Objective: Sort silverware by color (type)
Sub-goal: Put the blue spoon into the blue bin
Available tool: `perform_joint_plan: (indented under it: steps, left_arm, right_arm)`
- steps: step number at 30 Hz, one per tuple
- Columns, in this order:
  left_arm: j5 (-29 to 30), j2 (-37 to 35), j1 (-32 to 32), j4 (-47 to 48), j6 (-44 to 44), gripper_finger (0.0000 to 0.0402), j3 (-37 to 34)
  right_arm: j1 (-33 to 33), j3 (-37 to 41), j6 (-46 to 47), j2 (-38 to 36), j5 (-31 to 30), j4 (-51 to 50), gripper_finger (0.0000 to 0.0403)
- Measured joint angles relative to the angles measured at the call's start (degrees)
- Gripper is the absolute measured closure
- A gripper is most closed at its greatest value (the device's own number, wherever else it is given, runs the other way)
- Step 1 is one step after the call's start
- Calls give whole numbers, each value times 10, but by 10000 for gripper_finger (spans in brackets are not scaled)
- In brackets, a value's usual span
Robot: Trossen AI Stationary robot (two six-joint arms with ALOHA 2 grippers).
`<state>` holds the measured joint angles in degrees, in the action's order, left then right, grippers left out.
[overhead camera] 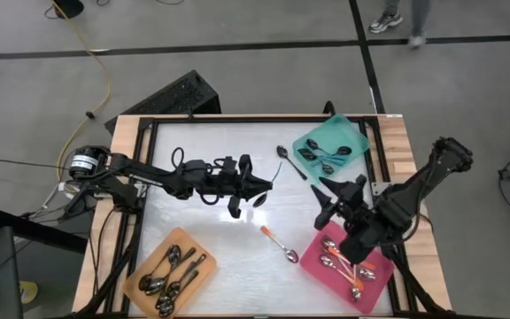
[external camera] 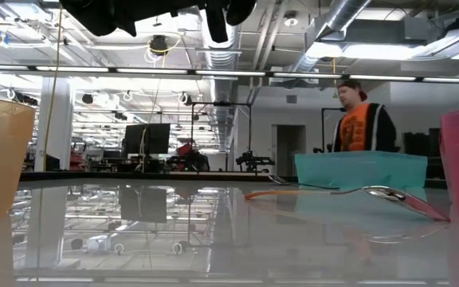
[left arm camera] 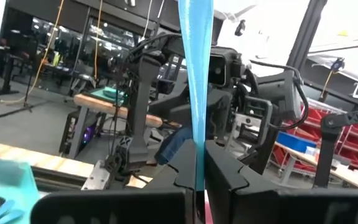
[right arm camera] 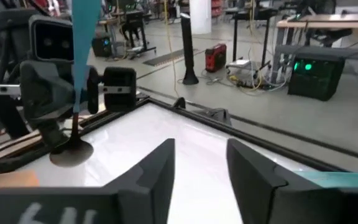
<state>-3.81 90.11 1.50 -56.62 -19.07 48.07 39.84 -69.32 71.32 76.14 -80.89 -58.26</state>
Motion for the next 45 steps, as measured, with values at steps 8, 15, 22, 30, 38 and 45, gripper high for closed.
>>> perform_joint_plan:
  steps: [8,15,22,30,38,45]
  left_arm:
    - [1,0,10,-8,15,401,0]
    - [1,0,20,-9,27,401,0]
    - [1,0,24,-18,49,401,0]
    - [-3,0,24,-14,50,401,0]
    - [-3,1,24,-12,61,401,0]
    - [1,1,24,-14,62,401,1]
  right_arm:
    - [-62,0,-340,0,165,300,196]
    - [-129,0,-579,6,258,518,188]
    - [-181,0,-594,20,427,571,188]
    - [-204,0,-607,54,435,602,207]
    - [-190,0,-631,54,393,606,356]
    - [-178,0,-651,53,370,604,383]
